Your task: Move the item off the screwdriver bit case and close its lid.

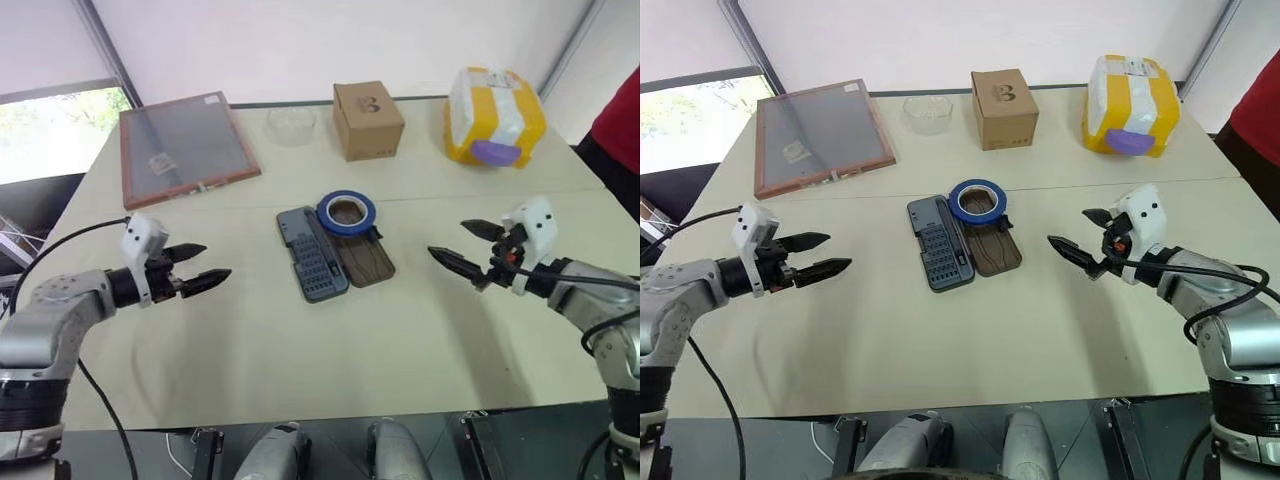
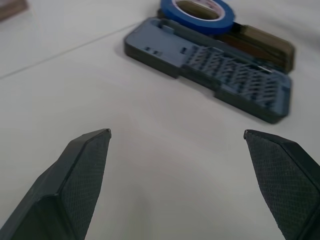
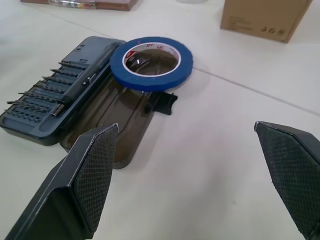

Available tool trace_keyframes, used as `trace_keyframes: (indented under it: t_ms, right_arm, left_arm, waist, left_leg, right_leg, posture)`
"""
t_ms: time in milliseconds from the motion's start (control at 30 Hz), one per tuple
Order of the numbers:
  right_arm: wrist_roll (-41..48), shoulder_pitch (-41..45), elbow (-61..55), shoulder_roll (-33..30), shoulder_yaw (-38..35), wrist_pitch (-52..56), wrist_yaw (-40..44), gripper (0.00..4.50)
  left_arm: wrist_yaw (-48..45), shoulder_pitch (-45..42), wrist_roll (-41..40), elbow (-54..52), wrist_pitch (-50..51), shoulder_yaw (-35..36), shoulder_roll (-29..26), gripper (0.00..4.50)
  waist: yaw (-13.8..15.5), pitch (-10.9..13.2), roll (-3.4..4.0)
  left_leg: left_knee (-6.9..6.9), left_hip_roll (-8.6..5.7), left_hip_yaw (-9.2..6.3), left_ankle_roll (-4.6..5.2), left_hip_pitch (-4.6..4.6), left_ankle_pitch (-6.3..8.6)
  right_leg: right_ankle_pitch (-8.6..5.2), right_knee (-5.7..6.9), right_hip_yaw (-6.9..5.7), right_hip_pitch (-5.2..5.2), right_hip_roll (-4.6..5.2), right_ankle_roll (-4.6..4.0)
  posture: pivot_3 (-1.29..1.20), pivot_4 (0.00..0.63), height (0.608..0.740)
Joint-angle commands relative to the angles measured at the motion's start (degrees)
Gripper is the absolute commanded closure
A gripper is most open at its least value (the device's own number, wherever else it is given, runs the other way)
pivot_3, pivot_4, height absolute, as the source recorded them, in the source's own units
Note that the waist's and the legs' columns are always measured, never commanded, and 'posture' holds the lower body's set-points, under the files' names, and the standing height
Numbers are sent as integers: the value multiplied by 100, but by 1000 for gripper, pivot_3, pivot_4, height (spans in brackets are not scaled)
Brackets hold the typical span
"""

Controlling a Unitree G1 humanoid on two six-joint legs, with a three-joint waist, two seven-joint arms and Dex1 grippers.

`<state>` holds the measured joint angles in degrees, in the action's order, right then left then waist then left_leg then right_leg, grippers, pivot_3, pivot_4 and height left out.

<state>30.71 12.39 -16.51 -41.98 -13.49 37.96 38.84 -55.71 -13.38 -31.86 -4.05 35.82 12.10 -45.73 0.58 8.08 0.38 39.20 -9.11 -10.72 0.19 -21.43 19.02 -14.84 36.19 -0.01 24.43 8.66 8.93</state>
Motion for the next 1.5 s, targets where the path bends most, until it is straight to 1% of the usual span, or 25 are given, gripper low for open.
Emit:
trace_keyframes:
  t_ms: [33, 233, 633, 767, 967, 1133, 1200, 1233, 1367, 1500]
  right_arm:
    - [9, 6, -431, 174, 120, -5, -194, 8]
    - [-220, -190, -742, 210, 357, -103, -280, 8]
    - [-531, -350, -825, 236, 528, -257, -294, 8]
    - [-675, -368, -769, 234, 581, -424, -284, 8]
    - [-1155, -69, -516, 332, 843, -950, -344, 8]
    - [-2469, 952, 674, 325, 1958, -1980, -291, 8]
    - [-3106, 1486, 1453, 371, 2489, -2478, -280, 8]
    - [-3289, 1691, 1786, 434, 2651, -2677, -276, 8]
    - [-3655, 2402, 3104, 886, 3009, -3446, -230, 8]
    - [-4030, 2880, 4105, 1210, 3216, -4120, -347, 8]
  left_arm:
    - [-93, -60, 35, -81, -83, -44, -74, 57]
    - [-248, -74, 213, -162, -339, -240, -102, 57]
    - [-195, -117, 311, 43, -541, -203, 78, 57]
    - [-141, 13, 483, 161, -799, -183, 90, 57]
    - [-51, -126, 486, 262, -868, -163, 148, 57]
    - [-173, -426, 561, 188, -855, -314, -29, 57]
    - [-298, -567, 387, 177, -619, -271, -117, 57]
    - [-354, -602, 323, 176, -540, -255, -153, 57]
    - [-305, -537, 385, 159, -532, -163, -240, 57]
    - [-72, -388, 181, -67, -335, 31, -113, 57]
  waist:
    - [3, 0, 0]
    - [10, 0, 0]
    - [13, 1, -1]
    - [8, 1, -1]
    - [7, 1, -1]
    - [-33, 1, -1]
    - [-62, 1, -1]
    - [-78, 1, -1]
    - [-178, 1, -2]
    - [-221, 1, -1]
  left_leg:
    - [0, 0, 0, 0, 0, 0]
    - [1, -1, 0, 0, -1, 0]
    - [0, -1, 0, 0, 0, 0]
    - [0, 0, 0, 0, 1, 0]
    - [0, 0, 0, 0, 0, 0]
    - [2, 0, 6, -2, 1, -1]
    - [-2, 1, 5, -2, 2, -1]
    - [-3, 1, 5, -2, 0, -1]
    - [-8, 0, 3, -2, -1, -1]
    - [-10, 1, 3, -2, -1, -1]
  right_leg:
    - [0, 0, 0, 0, 0, 0]
    - [0, 0, 0, 0, 0, 0]
    - [0, 0, 0, 0, -1, 0]
    - [0, 0, 0, 1, -2, 0]
    - [0, 0, 0, 1, -2, 0]
    - [0, 2, -1, 3, -2, 0]
    - [0, 6, -1, 8, -2, 0]
    - [0, 6, -2, 10, -2, 0]
    - [0, 4, -4, 12, -2, 0]
    - [0, 6, -4, 17, -4, 0]
  posture:
    - [0, 150, 740]
    - [0, 150, 740]
    - [0, 150, 740]
    - [0, 150, 740]
    - [0, 150, 740]
    - [0, 150, 740]
    - [0, 150, 740]
    - [0, 150, 740]
    - [0, 150, 740]
    - [0, 150, 740]
